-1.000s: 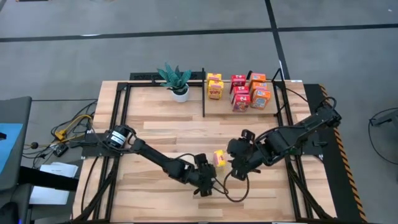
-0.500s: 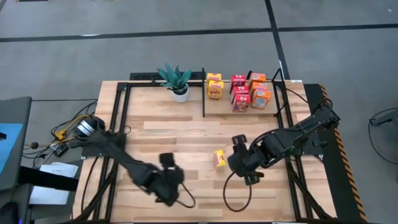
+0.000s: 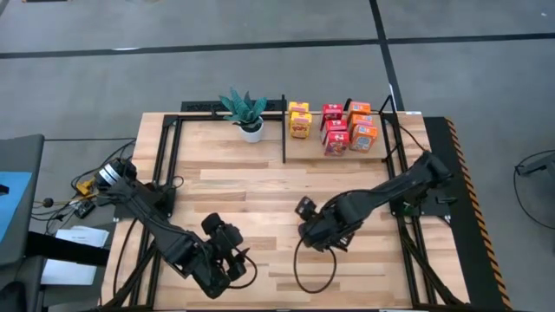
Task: Stack cereal on shelf
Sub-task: Put the yellow cereal box on the shelf aligned with the yellow cereal boxes
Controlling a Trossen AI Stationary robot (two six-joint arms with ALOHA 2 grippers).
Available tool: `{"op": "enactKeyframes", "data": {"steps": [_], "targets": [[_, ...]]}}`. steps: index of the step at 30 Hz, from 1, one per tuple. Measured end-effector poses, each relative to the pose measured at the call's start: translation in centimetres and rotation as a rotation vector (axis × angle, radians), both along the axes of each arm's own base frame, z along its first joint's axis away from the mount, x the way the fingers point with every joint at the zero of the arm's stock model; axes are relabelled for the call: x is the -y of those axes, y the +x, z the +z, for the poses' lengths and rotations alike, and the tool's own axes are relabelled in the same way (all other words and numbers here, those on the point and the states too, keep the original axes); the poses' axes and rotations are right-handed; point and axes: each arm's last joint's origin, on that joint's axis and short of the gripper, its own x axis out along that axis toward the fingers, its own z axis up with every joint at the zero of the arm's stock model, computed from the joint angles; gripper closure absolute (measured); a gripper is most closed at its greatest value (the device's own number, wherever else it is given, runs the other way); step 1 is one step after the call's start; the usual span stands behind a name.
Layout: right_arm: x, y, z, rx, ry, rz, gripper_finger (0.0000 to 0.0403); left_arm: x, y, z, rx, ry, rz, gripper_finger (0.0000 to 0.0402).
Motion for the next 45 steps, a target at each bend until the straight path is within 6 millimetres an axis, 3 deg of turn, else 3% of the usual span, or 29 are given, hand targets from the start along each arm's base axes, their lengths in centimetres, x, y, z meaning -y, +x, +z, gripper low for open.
{"op": "enactKeyframes", "data": {"steps": [7, 28, 45], "targets": [[0.0, 1.7, -2.9, -0.069, -0.152, 0.068, 0.0026, -0.1, -0.1, -0.3, 0.011, -0.023, 0.06, 0.0116], [0.1, 2.6, -2.2, -0.034, -0.104, 0.4, 0.005, -0.4, -0.3, -0.6, 0.009, 0.033, 0.086, 0.0116], [2.7, 3.1, -2.6, -0.095, -0.033, 0.408, 0.0083, -0.7, -0.5, -0.6, 0.001, 0.086, 0.092, 0.0116]]}}
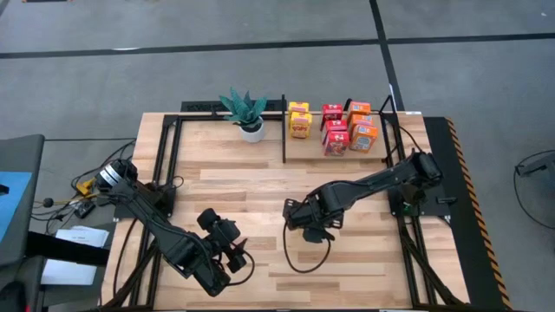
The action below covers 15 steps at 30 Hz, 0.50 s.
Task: Stack cereal on shelf
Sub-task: Put the yellow cereal box on the shelf aligned with the yellow cereal boxes
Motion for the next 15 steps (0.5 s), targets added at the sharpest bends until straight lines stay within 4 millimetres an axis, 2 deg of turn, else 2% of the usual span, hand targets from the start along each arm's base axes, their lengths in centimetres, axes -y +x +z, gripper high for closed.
{"op": "enactKeyframes", "data": {"steps": [15], "targets": [[0.18, 0.33, -0.26, -0.01, 0.054, 0.01, 0.0101, -0.13, -0.13, -0.05, -0.007, 0.009, 0.01, 0.0116]]}}
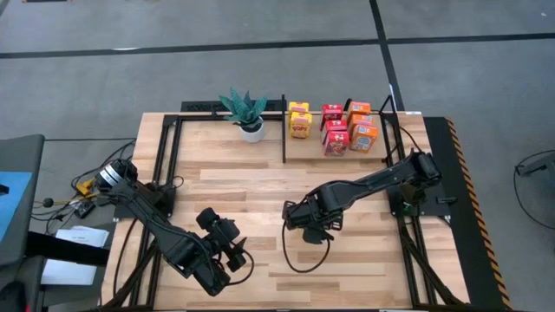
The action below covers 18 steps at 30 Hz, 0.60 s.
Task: Stack cereal on shelf
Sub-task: Put the yellow cereal box on the shelf aligned with the yellow cereal boxes
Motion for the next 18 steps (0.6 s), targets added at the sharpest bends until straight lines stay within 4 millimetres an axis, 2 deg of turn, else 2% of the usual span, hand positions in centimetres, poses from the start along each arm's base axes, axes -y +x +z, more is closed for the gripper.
{"op": "enactKeyframes", "data": {"steps": [9, 18], "targets": [[-0.2, 0.6, -1.7, -0.04, -0.017, -0.017, 0.0102, 0.0, 0.0, 0.0, 0.011, -0.006, 0.012, 0.0116], [-0.1, 0.1, -1.1, -0.051, -0.021, -0.03, 0.0138, 0.0, 0.0, 0.0, 0.02, 0.008, 0.013, 0.0116]]}}
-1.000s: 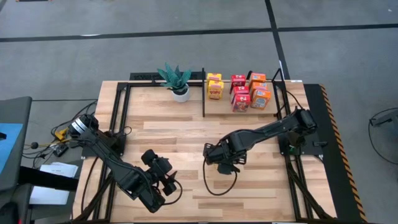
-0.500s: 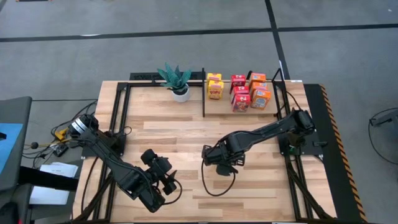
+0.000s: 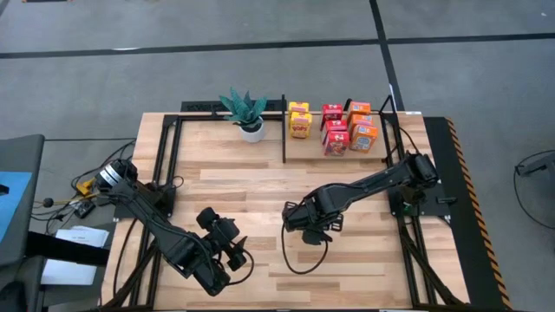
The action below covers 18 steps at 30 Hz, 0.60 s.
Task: Stack cereal on shelf
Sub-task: Put the yellow cereal box on the shelf aligned with the yellow cereal boxes
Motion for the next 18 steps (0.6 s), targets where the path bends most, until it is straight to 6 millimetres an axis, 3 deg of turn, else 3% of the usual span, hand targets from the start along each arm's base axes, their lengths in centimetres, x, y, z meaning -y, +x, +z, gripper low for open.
{"op": "enactKeyframes", "data": {"steps": [11, 14, 18], "targets": [[0.0, -0.6, 0.7, 0.003, -0.022, -0.045, 0.0241, 0.0, 0.0, 0.0, 0.003, 0.001, 0.002, 0.0116], [0.9, -0.8, 1.7, 0.003, -0.016, -0.099, 0.0261, 0.0, 0.0, 0.0, 0.007, -0.006, 0.009, 0.0116], [3.5, -1.0, 3.6, 0.012, -0.004, -0.237, 0.0265, 0.0, 0.0, 0.0, 0.014, -0.017, 0.019, 0.0116]]}}
